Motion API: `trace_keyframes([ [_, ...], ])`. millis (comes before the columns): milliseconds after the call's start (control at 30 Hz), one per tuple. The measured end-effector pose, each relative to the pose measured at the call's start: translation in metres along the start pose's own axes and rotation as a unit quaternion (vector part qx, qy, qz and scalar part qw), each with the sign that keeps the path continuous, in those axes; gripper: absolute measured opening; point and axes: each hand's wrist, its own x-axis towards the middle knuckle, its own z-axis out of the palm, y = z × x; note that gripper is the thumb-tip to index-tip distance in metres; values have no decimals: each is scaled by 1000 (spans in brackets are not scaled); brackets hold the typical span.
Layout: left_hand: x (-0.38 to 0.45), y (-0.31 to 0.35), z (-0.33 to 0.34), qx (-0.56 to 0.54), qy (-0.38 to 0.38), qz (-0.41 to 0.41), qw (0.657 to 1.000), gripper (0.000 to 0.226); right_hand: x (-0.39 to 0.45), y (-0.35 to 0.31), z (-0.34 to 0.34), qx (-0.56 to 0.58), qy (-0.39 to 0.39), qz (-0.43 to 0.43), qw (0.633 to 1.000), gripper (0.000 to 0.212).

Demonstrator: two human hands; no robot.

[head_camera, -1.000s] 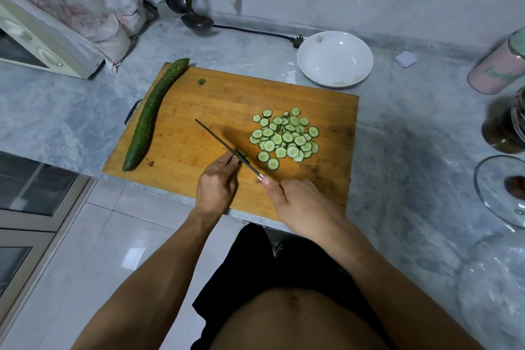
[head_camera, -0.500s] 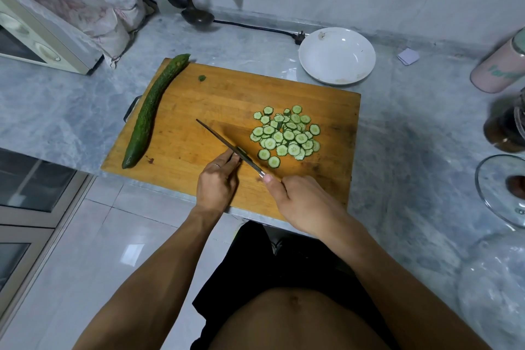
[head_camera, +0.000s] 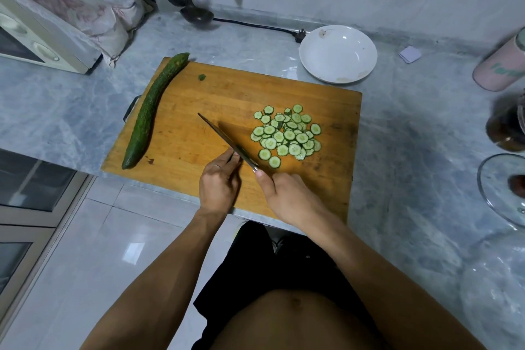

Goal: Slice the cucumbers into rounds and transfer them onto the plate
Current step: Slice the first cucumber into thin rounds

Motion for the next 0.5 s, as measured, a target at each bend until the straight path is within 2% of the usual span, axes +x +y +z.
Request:
trace_keyframes([
  [200,-4,7,1,-14,35,-23,999,30,3,4,-5,21,18,-18,999,67],
  [300,-2,8,-1,-19,48,-37,998,30,0,8,-12,29,22,-32,999,60],
  [500,-1,4,-2,-4,21,-34,999,39,-24,14,-9,-5,14,-27,1000,59],
])
